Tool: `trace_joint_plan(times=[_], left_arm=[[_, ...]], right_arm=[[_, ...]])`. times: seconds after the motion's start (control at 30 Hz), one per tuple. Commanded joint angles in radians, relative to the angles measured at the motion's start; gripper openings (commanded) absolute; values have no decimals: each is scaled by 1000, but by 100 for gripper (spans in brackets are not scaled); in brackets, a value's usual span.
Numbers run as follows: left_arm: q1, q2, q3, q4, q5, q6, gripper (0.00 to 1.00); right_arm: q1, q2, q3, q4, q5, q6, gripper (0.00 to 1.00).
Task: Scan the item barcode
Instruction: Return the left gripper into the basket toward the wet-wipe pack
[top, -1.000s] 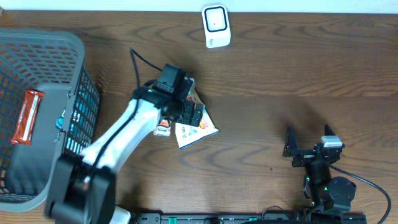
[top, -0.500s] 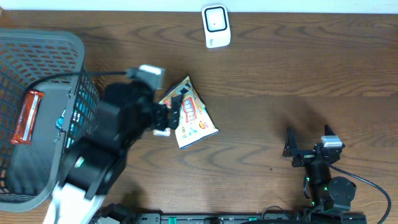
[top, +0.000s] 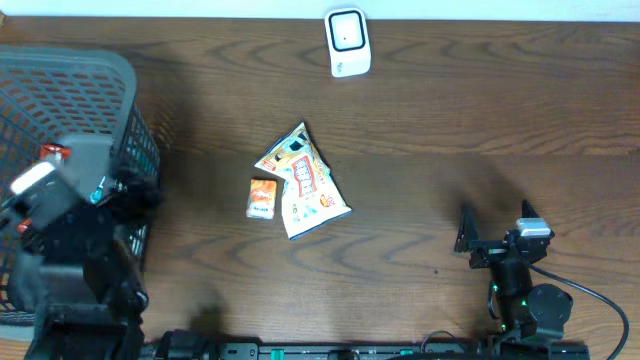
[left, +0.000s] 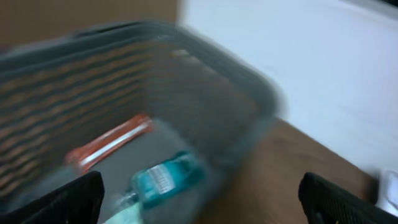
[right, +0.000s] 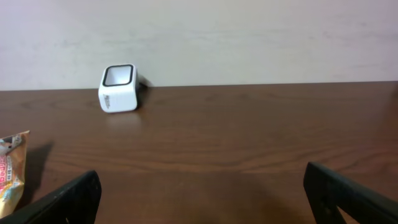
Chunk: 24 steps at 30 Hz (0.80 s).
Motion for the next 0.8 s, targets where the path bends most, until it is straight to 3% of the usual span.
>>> trace_joint_plan(times=[0.0, 0.43, 0.77], left_arm=[[120, 34, 17, -48, -2, -194, 100], [515, 318, 16, -137, 362, -200, 100], [625, 569, 15, -166, 420, -201, 100]], right_arm=[[5, -8, -3, -1, 3, 10, 99], [5, -8, -3, -1, 3, 10, 99], [5, -8, -3, -1, 3, 10, 99]])
